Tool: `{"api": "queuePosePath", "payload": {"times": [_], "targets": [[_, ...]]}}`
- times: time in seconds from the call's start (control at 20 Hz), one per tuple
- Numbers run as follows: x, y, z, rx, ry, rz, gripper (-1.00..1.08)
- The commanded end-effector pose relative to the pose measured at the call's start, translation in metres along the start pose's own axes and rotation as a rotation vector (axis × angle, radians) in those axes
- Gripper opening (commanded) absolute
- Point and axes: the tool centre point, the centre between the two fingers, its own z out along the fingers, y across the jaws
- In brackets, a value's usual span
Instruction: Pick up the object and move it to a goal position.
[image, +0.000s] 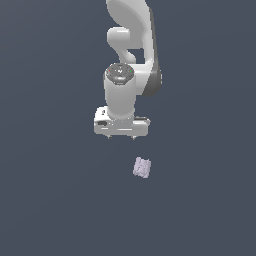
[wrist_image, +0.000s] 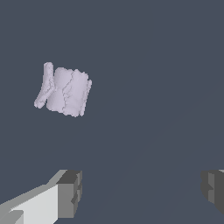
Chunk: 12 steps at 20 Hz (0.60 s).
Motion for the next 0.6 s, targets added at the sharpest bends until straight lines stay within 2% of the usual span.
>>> {"api": "queuePosePath", "payload": {"times": [0.0,0.55], "targets": [[0.0001,0.0002,0.0003,0.0,0.0,-0.001,1.0],[0.0093,-0.0091,0.0067,-0.004,-0.001,-0.137,1.0]]}}
